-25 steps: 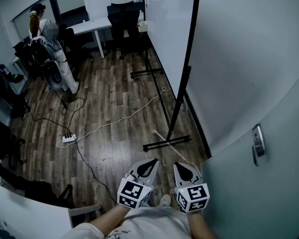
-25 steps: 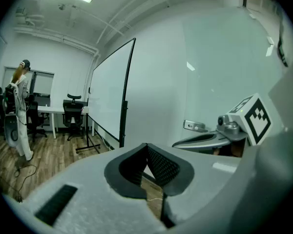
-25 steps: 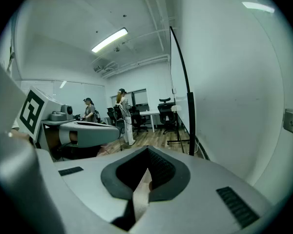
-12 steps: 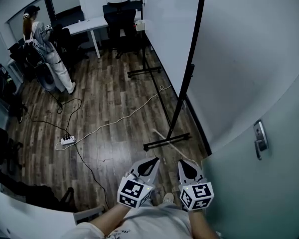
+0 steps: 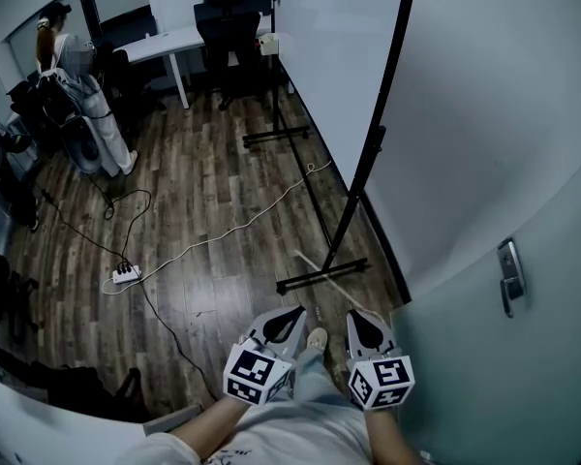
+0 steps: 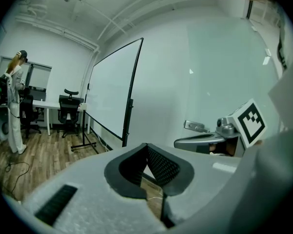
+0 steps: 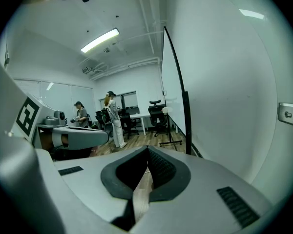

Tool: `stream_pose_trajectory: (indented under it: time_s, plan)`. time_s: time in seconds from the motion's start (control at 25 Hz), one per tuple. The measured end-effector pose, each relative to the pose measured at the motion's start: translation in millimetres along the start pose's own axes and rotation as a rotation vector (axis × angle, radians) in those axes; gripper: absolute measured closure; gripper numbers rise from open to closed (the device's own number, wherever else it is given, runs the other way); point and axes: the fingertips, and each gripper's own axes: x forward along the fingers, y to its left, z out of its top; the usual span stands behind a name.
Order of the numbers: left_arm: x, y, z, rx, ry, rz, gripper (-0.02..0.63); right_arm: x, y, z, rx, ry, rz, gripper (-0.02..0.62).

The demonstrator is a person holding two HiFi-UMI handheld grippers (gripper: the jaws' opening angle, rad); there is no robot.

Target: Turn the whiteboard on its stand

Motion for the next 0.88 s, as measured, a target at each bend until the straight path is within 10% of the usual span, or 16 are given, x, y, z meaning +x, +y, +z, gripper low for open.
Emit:
stream_pose_trajectory:
  time_s: [0.88]
  plan:
    - [172,104,82,0.028,-0.058,0.063,0.595,167,-148,97,-0.034,-0.068,-0.034,0.588]
